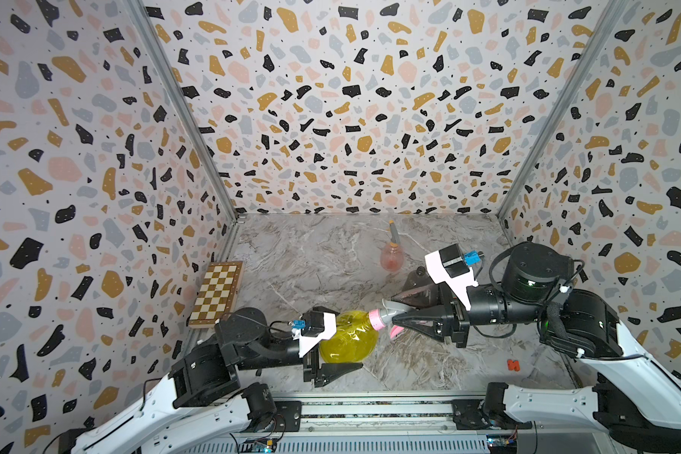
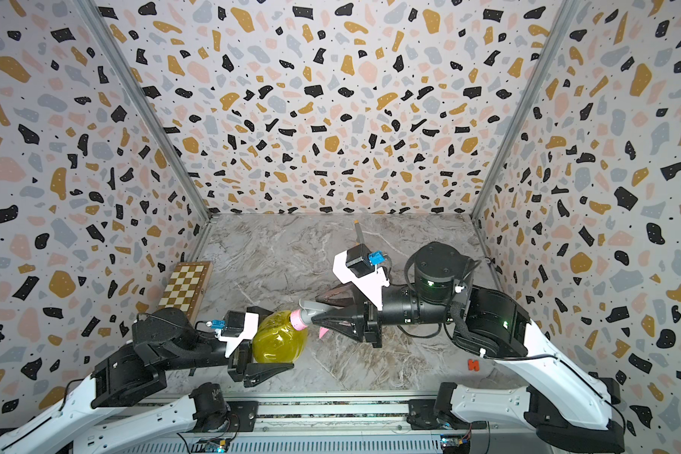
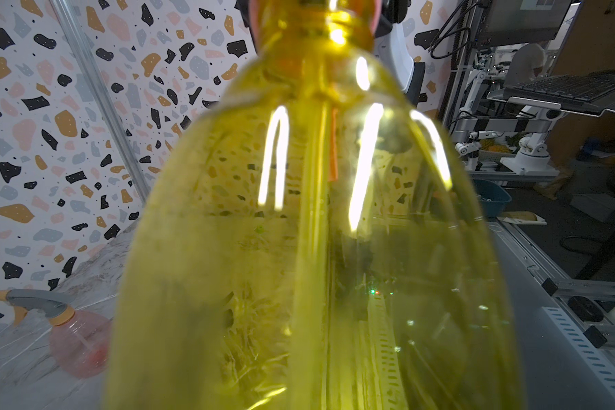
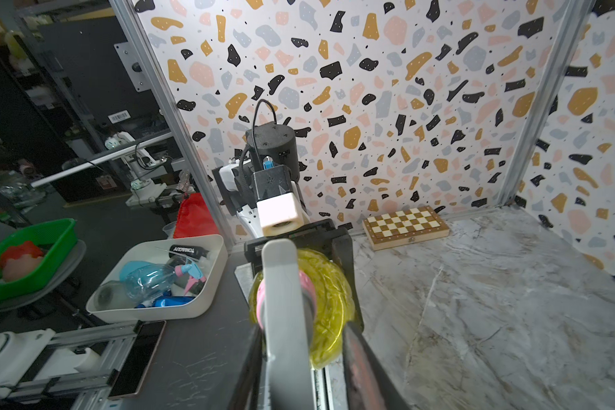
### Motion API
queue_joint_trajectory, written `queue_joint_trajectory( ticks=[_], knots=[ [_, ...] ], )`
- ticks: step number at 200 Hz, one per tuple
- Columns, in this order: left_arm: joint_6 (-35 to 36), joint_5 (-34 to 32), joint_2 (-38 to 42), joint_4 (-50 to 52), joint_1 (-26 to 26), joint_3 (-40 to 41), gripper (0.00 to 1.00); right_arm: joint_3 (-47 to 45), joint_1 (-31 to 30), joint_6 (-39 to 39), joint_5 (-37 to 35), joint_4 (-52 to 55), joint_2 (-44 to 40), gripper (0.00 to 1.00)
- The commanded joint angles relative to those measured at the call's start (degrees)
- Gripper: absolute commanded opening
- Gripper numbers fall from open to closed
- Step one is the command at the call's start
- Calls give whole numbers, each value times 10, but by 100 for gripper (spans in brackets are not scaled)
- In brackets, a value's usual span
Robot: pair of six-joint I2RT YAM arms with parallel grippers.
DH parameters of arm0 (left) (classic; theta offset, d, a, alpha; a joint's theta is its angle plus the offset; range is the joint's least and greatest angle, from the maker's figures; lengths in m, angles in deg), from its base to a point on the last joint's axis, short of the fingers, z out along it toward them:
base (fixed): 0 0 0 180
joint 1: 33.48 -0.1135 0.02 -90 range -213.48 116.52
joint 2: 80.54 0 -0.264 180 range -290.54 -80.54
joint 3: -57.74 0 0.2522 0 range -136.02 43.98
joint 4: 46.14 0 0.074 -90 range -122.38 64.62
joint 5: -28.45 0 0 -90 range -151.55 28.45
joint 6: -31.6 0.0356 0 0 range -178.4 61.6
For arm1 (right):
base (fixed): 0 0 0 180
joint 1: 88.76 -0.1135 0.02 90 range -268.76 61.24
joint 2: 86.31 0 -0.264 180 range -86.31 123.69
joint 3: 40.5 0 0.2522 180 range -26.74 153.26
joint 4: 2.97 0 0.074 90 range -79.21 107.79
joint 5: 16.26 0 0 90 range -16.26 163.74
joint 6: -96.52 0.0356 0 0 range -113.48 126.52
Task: Attach spray nozzles to spray bottles
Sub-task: Insert the spray nozzle into the spray bottle.
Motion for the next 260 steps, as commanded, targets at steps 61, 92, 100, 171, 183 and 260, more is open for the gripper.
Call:
queue_joint_trajectory(
  ticks=[61, 92, 100, 171, 183, 260],
  knots=[
    [35, -10, -43, 70, 1, -57, 0, 68, 4, -8, -2, 106, 44, 0],
    [48, 5, -52, 91, 0, -65, 0, 78, 5, -16, 2, 139, 64, 0],
    [52, 9, -54, 96, 0, -67, 0, 86, 5, -20, 0, 149, 72, 0],
    [98, -42, -88, 199, 0, -126, 0, 182, 5, -54, -24, 248, 132, 0],
    [103, -48, -85, 204, 0, -130, 0, 188, 4, -56, -27, 252, 133, 0],
    [130, -45, -65, 239, 1, -144, 0, 179, 4, -66, -23, 237, 111, 0]
  ],
)
